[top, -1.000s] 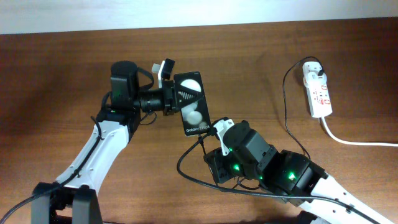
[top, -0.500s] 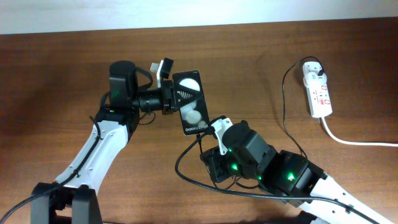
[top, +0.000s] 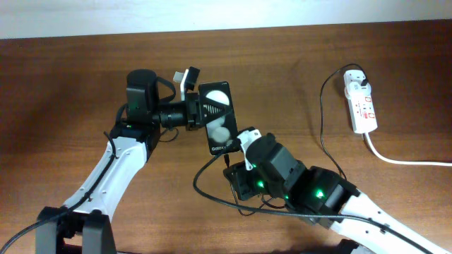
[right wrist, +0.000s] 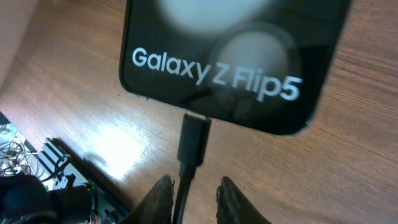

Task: Plug charger to phone and switch on socket
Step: 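Push the USB-C plug up into the phone's bottom port with right gripper, then open the right gripper off the cable and pull it away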

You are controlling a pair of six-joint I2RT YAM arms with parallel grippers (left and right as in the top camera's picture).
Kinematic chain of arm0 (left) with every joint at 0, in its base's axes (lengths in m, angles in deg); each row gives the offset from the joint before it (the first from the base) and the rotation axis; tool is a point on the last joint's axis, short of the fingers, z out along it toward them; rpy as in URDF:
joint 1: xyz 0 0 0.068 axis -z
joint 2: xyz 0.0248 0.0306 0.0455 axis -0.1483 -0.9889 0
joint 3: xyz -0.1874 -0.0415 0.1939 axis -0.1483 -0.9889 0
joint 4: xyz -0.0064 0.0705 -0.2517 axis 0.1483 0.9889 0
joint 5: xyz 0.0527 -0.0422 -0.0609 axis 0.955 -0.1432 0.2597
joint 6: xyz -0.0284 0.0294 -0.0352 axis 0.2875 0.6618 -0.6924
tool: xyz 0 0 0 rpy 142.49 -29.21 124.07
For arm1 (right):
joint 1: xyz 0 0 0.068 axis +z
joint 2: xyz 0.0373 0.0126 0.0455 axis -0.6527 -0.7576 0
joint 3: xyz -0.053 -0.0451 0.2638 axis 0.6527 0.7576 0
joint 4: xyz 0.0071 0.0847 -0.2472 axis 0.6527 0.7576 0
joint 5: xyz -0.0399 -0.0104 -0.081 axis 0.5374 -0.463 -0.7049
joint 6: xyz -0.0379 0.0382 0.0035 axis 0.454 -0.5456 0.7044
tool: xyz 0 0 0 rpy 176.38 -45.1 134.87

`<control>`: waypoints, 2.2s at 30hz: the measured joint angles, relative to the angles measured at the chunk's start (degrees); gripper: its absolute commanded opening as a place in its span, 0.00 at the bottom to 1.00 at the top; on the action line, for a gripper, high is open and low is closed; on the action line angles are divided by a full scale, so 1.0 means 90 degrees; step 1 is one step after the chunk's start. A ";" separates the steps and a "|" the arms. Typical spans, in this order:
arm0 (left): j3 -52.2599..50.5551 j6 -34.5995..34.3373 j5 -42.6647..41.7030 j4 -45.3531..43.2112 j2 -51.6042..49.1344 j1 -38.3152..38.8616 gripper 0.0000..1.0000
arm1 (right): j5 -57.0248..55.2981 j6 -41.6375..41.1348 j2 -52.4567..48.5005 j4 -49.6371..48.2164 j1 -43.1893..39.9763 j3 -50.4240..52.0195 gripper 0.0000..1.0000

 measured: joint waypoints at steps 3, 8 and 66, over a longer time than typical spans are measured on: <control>0.0000 0.0000 0.0097 0.0000 0.0000 0.0000 0.00 | 0.0017 -0.0002 -0.0095 -0.0085 0.0005 0.0000 0.16; 0.0000 0.0000 0.0177 0.0000 0.0000 0.0000 0.00 | -0.0080 0.0000 -0.0095 -0.0182 0.0007 0.0000 0.07; 0.0070 0.1083 -0.0393 0.0044 -0.0002 0.0141 0.00 | -0.0874 0.0010 0.0362 0.0221 0.0070 0.0036 0.56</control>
